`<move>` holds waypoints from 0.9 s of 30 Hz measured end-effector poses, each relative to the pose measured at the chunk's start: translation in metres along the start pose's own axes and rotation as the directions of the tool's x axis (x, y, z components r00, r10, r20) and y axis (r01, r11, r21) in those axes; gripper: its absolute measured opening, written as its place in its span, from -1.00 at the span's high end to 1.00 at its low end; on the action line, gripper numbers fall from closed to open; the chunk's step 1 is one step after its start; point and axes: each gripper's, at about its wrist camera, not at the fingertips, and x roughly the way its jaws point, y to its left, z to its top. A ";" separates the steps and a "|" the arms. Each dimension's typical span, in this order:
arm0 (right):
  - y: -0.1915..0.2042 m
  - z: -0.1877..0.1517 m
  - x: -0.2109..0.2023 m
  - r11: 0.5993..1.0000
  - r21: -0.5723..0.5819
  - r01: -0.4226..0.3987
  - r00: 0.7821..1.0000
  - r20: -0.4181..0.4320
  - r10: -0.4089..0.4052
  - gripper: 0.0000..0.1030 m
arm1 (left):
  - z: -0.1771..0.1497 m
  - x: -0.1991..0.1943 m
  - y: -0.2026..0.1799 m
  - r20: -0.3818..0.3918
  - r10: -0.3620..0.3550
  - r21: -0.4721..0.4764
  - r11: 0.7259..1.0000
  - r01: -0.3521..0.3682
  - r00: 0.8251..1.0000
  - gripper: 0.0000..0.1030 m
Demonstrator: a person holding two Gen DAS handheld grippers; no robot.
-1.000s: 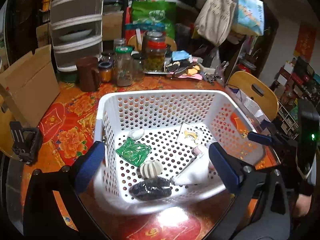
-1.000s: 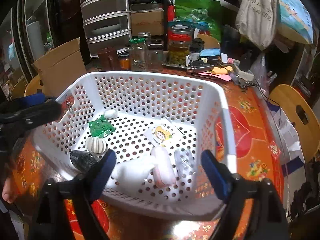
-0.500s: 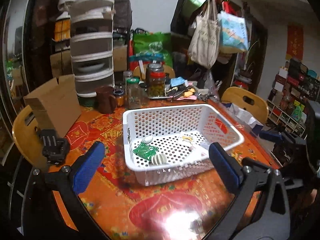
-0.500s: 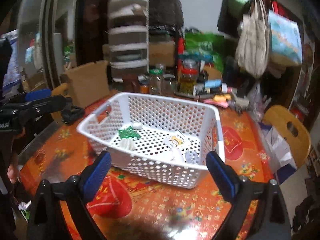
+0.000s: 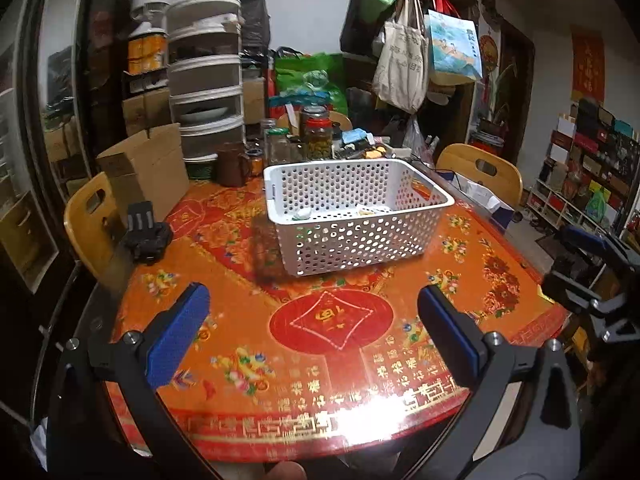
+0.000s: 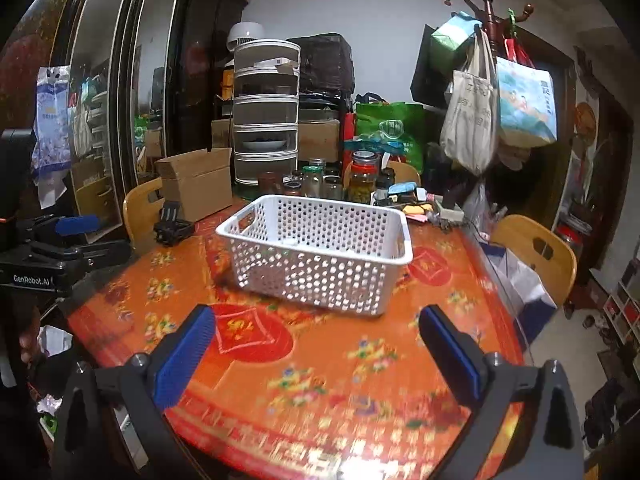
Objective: Organize soft objects
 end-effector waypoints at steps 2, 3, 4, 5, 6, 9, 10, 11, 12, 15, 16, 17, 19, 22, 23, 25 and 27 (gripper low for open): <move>0.005 -0.007 -0.013 1.000 0.015 0.003 1.000 0.010 -0.003 -0.98 | -0.004 -0.008 -0.001 0.018 0.013 -0.011 1.000 -0.013 1.000 -1.00; 0.006 -0.009 -0.016 1.000 0.021 0.013 1.000 0.012 -0.014 -0.98 | -0.006 -0.011 -0.002 0.024 0.015 -0.018 1.000 -0.015 1.000 -1.00; 0.006 -0.010 -0.021 0.999 0.026 0.026 0.999 0.020 -0.027 -0.98 | -0.007 -0.013 -0.003 0.027 0.015 -0.030 0.999 -0.015 1.000 -1.00; 0.007 -0.011 -0.023 0.999 0.026 0.028 0.999 0.025 -0.028 -0.98 | -0.005 -0.011 -0.004 0.026 0.011 -0.037 0.999 -0.010 1.000 -1.00; 0.007 -0.011 -0.022 0.999 0.025 0.031 0.999 0.021 -0.032 -0.98 | -0.005 -0.009 -0.006 0.022 0.004 -0.038 0.999 -0.003 1.000 -1.00; 0.001 -0.009 -0.014 0.997 0.043 0.072 0.997 -0.001 -0.072 -0.98 | -0.007 -0.002 -0.012 0.015 0.018 -0.034 0.999 -0.017 1.000 -1.00; -0.002 -0.009 -0.011 0.996 0.050 0.069 0.998 -0.010 -0.068 -0.98 | -0.009 -0.001 -0.012 0.012 0.025 -0.033 0.999 -0.024 1.000 -1.00; -0.005 -0.010 -0.008 0.996 0.064 0.063 0.998 -0.020 -0.062 -0.98 | -0.006 0.004 -0.012 0.008 0.020 -0.034 0.999 -0.020 1.000 -1.00; -0.007 -0.009 -0.007 0.995 0.072 0.064 0.998 -0.025 -0.062 -0.98 | -0.005 0.006 -0.011 0.004 0.012 -0.037 0.999 -0.012 1.000 -1.00; -0.007 -0.010 -0.006 0.994 0.069 0.081 0.997 -0.026 -0.079 -0.98 | -0.003 0.011 -0.009 -0.001 0.006 -0.044 0.999 -0.006 1.000 -1.00; -0.007 -0.011 -0.006 0.994 0.063 0.094 0.995 -0.025 -0.093 -0.98 | -0.003 0.012 -0.009 -0.001 0.009 -0.044 0.999 -0.009 1.000 -1.00; -0.007 -0.010 -0.006 0.993 0.059 0.101 0.995 -0.025 -0.100 -0.98 | -0.002 0.013 -0.008 0.000 0.011 -0.044 0.999 -0.011 1.000 -1.00; -0.007 -0.011 -0.006 0.993 0.060 0.102 0.995 -0.025 -0.100 -0.98 | 0.000 0.015 -0.007 -0.001 0.009 -0.045 0.999 -0.009 1.000 -1.00; -0.007 -0.009 -0.005 0.993 0.065 0.095 0.995 -0.027 -0.094 -0.98 | -0.001 0.016 -0.006 -0.004 0.012 -0.047 0.999 -0.012 1.000 -1.00; -0.007 -0.009 -0.005 0.993 0.067 0.094 0.995 -0.027 -0.092 -0.98 | -0.001 0.016 -0.006 -0.005 0.012 -0.047 0.999 -0.012 1.000 -1.00; -0.007 -0.009 -0.005 0.993 0.066 0.093 0.995 -0.028 -0.092 -0.98 | -0.002 0.017 -0.005 -0.009 0.012 -0.047 0.999 -0.012 1.000 -1.00; -0.007 -0.010 -0.004 0.993 0.069 0.096 0.995 -0.028 -0.094 -0.98 | -0.002 0.017 -0.005 -0.010 0.009 -0.049 0.999 -0.009 1.000 -1.00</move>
